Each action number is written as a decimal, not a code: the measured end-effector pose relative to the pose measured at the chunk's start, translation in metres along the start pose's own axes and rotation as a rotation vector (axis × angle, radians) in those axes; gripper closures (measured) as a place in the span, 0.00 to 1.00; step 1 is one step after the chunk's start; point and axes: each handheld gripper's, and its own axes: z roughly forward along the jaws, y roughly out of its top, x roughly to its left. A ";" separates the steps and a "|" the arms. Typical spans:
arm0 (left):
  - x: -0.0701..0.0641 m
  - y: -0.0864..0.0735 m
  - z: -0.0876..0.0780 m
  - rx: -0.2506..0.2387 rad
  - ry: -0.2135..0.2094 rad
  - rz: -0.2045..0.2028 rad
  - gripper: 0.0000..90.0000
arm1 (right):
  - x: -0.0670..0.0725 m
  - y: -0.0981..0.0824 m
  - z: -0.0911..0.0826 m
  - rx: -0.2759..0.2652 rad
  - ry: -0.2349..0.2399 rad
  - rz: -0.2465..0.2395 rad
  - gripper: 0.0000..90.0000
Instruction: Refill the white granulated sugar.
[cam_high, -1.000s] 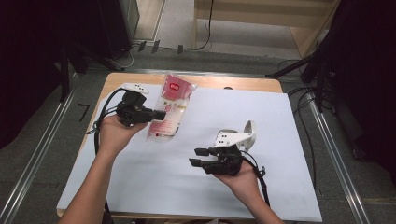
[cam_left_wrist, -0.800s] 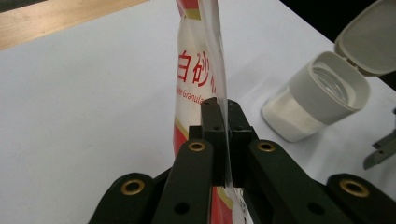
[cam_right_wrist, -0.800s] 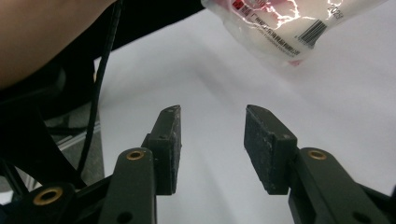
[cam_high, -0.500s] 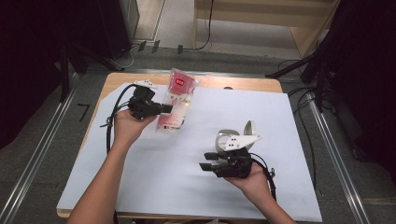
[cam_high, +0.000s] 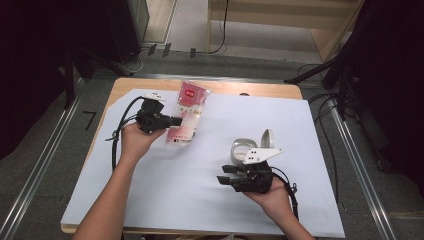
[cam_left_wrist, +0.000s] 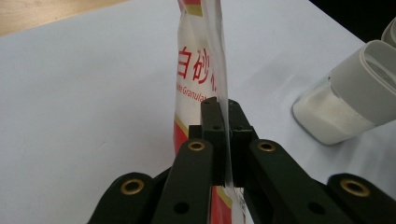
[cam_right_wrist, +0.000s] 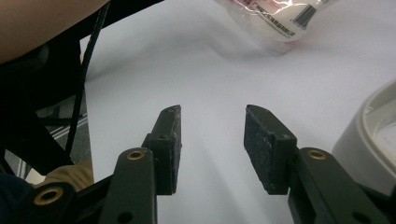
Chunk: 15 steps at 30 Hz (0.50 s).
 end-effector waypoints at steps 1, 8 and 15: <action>0.001 -0.001 -0.001 0.004 0.000 0.001 1.00 | 0.000 0.000 -0.001 0.000 -0.001 0.004 0.64; -0.002 -0.010 -0.007 0.020 -0.014 0.022 1.00 | -0.001 -0.003 -0.008 -0.012 -0.023 0.014 0.64; -0.002 -0.023 -0.012 0.018 -0.035 0.006 0.99 | -0.002 -0.004 -0.010 -0.008 -0.044 -0.001 0.64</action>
